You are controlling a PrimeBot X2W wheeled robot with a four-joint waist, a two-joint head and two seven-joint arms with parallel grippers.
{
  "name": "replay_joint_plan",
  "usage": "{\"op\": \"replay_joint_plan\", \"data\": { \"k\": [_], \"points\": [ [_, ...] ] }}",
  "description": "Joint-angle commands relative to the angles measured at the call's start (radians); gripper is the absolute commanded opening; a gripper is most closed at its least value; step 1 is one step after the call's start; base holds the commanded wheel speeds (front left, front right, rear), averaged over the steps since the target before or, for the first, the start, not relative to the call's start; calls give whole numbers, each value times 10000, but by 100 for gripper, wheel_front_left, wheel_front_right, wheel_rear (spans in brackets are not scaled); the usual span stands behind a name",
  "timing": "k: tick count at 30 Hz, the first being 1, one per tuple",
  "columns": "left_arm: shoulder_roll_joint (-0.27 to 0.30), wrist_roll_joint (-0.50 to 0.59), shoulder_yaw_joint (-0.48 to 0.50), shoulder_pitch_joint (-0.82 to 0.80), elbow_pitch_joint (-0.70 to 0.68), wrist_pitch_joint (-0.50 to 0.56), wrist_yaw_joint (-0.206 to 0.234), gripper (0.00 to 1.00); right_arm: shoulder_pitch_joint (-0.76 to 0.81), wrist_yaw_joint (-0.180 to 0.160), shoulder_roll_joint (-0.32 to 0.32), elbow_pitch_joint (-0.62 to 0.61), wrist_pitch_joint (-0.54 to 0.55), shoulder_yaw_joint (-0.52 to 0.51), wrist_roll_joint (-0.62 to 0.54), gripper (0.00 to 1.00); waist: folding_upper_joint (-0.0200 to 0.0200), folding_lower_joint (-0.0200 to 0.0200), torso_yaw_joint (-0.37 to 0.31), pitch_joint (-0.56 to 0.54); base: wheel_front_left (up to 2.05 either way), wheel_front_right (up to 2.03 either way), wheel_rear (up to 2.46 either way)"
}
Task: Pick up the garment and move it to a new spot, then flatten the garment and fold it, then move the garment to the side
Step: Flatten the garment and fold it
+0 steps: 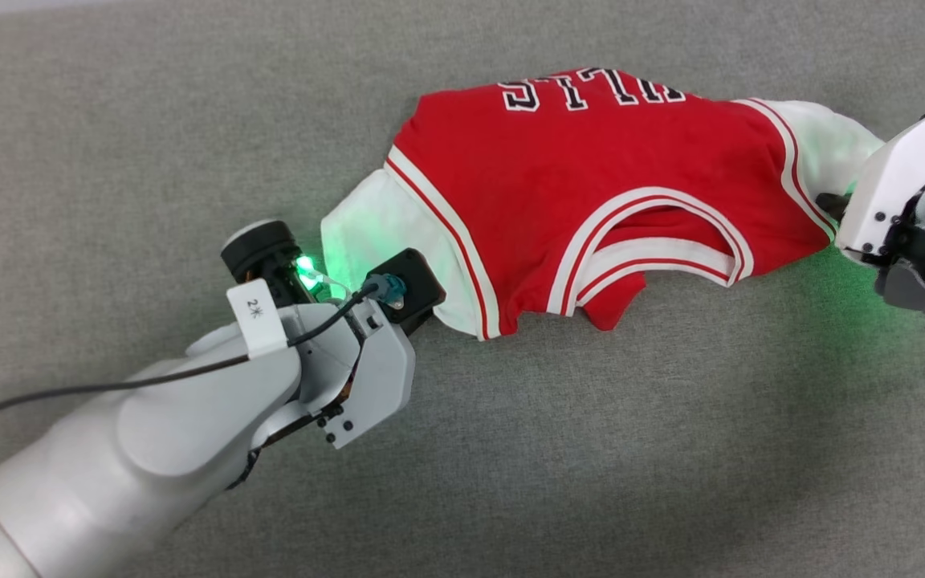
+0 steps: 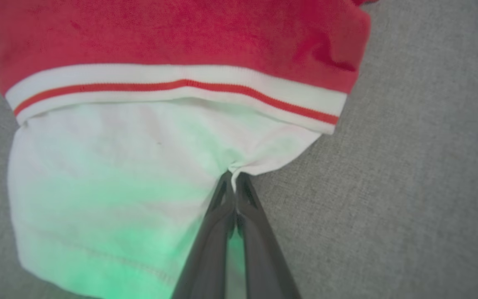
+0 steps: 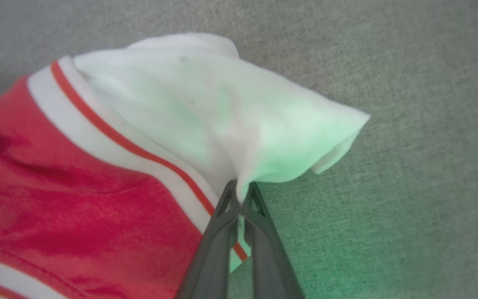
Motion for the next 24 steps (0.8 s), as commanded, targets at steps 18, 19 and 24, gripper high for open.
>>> {"op": "replay_joint_plan", "data": {
  "k": [18, 19, 24],
  "points": [
    [-151, -4389, 623, -984, 2656, -4422, 26, 0, 183, -13, -497, -1940, -1350, 1662, 2314, 0, 0, 0, 839, -1503, 0, 0, 0],
    [-171, -4615, 809, -1132, 2794, -4534, 28, 0, 19, -13, -456, -2029, -1570, 1541, 2391, 0, 0, 0, 897, -1465, 0, 0, 0],
    [-384, -5310, 1380, -2098, 3487, -4685, 26, 0, -978, -11, -174, -1790, -2549, 731, 2164, 0, 0, 0, 1186, -1023, 0, 0, 0]
  ]
}}
